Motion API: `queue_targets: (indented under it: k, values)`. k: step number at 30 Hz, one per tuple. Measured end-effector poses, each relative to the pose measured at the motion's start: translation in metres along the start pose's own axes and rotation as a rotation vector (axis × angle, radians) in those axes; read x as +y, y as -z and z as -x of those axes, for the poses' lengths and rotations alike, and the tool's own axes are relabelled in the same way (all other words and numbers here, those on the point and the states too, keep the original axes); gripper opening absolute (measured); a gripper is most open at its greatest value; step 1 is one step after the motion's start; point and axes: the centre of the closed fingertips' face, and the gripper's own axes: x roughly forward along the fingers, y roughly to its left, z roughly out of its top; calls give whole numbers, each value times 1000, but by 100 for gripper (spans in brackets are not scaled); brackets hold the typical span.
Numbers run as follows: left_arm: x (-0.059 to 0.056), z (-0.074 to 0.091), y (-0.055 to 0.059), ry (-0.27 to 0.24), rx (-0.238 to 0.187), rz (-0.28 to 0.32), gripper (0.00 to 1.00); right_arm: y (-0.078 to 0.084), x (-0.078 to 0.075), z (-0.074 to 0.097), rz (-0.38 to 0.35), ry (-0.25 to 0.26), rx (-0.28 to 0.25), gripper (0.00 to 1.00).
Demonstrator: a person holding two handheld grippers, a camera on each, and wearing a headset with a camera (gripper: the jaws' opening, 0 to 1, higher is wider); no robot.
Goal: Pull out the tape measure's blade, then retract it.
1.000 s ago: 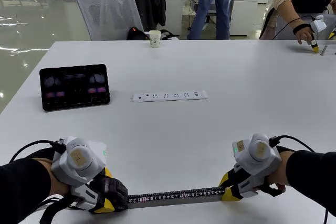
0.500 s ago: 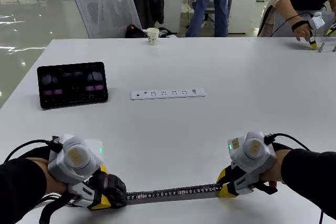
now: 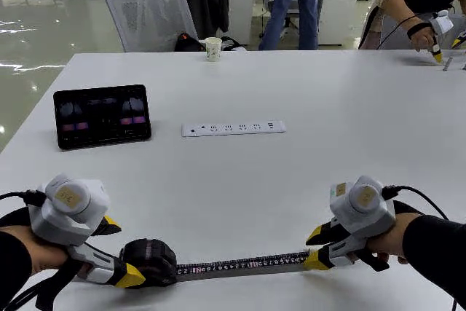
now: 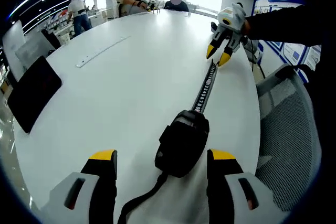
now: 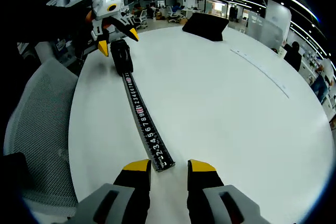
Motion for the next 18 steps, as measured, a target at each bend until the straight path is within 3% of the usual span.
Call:
queue_targets:
  k: [2, 7, 11, 18]
  values:
    - [4, 3, 3, -17, -30, 49, 70, 1, 2, 2, -43, 5, -22, 26]
    - [16, 18, 12, -78, -92, 143, 77, 6, 6, 13, -60, 38, -33, 31]
    - [19, 34, 17, -122, -165, 175, 83, 13, 10, 21, -94, 70, -61, 35]
    - [16, 51, 33, -158, -206, 203, 90, 23, 16, 36, -141, 128, -107, 42]
